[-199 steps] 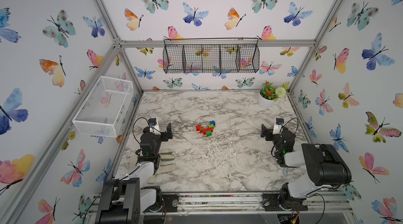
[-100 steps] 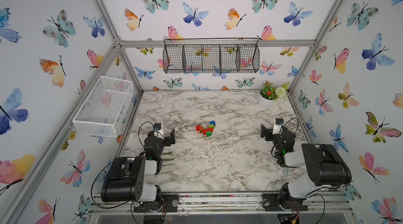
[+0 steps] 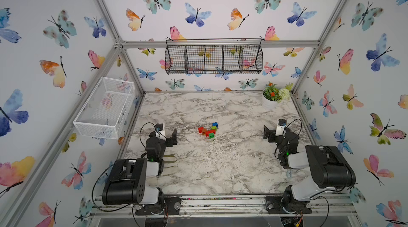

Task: Assemble the letter v with lego
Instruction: Reset both arms

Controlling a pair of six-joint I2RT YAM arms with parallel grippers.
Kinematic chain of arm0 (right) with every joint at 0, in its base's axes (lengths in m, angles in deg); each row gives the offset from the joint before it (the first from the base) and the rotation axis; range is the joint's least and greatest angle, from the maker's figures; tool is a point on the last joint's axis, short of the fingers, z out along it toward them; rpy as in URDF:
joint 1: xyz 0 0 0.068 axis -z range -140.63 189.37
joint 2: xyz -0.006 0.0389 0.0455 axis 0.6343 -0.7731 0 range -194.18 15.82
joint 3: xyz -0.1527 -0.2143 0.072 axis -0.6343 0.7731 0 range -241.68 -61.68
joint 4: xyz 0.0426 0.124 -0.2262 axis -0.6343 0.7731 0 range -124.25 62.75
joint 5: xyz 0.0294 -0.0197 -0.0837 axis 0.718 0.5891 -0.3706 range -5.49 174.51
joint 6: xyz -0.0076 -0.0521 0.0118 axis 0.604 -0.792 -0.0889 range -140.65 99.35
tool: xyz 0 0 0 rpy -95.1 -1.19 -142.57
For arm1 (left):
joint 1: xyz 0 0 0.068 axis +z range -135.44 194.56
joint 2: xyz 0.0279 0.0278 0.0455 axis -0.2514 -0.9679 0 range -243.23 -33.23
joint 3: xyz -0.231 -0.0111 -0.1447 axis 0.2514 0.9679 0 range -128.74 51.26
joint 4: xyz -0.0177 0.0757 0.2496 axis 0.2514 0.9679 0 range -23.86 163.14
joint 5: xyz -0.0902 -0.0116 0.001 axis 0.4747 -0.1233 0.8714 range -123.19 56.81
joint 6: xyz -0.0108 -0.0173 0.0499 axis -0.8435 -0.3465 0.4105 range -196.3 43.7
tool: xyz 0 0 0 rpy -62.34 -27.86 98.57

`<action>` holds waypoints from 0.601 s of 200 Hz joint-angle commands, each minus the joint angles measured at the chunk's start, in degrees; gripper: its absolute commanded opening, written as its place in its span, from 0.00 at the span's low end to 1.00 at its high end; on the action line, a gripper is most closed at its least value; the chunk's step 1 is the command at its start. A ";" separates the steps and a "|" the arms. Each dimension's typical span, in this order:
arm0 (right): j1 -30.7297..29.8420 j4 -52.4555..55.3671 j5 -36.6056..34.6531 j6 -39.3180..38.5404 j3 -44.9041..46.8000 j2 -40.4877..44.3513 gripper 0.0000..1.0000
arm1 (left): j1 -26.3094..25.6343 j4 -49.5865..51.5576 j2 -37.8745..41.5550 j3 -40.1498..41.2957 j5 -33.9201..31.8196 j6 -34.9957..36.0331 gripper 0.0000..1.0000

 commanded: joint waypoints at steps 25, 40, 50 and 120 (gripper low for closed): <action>-0.02 -3.90 1.36 -0.42 1.42 1.18 0.98 | 0.00 0.46 2.57 -0.73 0.12 0.49 0.98; -0.02 -1.73 2.85 -1.10 2.16 5.44 0.98 | -0.35 8.04 6.88 -2.40 2.23 1.85 0.98; -0.02 3.88 2.80 -1.39 1.48 8.78 0.98 | -0.45 11.33 10.88 -2.53 2.39 2.21 0.98; -0.02 -3.30 3.73 -1.53 2.95 3.12 0.98 | -1.00 2.74 2.90 -1.11 -3.67 0.45 0.98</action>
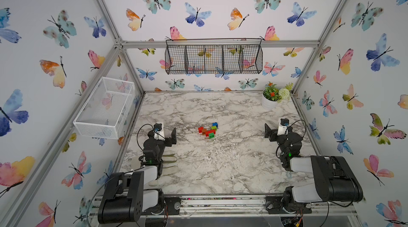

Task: Assemble the letter v with lego
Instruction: Reset both arms

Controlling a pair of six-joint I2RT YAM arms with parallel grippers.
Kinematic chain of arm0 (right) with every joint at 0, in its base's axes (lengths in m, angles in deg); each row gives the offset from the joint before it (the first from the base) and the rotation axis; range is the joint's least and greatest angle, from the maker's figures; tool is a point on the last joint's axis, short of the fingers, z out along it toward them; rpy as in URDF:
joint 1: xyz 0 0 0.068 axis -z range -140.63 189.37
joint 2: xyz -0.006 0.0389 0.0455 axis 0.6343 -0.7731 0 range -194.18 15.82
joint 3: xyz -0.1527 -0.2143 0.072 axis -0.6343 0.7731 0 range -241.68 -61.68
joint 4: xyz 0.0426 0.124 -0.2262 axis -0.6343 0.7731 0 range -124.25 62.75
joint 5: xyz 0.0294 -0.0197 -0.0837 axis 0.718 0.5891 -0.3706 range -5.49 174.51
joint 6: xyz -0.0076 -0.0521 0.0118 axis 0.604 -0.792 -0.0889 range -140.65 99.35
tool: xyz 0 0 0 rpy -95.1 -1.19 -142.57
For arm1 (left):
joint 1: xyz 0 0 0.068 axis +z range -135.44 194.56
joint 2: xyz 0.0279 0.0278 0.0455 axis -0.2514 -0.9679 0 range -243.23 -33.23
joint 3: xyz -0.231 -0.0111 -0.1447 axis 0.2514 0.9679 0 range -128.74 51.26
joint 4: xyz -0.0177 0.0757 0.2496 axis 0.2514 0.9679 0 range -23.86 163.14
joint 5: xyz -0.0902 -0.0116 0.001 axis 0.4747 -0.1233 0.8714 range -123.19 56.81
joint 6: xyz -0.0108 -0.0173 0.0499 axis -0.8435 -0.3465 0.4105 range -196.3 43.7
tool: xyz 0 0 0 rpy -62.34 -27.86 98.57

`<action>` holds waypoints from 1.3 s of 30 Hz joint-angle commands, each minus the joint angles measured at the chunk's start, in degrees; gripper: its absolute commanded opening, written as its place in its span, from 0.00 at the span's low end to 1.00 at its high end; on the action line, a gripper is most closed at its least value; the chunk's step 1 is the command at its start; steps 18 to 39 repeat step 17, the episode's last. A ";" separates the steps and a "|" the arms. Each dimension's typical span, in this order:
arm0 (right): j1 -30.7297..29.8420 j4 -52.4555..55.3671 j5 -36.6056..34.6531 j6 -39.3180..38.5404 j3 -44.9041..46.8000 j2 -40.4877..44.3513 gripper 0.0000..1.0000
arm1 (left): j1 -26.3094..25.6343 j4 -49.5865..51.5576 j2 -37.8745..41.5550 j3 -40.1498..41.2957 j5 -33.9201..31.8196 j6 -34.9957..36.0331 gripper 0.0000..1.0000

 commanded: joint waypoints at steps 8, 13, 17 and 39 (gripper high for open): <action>-0.06 -0.83 -1.14 0.60 -1.55 -6.03 0.98 | -1.64 -1.65 -5.76 -2.66 -6.71 -0.77 0.98; -0.04 -3.52 -0.94 0.52 -1.09 -7.01 0.98 | -1.41 0.25 -6.09 -3.73 -7.52 -1.47 0.98; -0.02 -1.91 -0.88 0.48 -1.49 -6.60 0.98 | -1.48 -0.41 -5.74 -3.11 -7.77 -1.49 0.98; -0.02 -1.91 -0.88 0.48 -1.49 -6.60 0.98 | -1.48 -0.41 -5.74 -3.11 -7.77 -1.49 0.98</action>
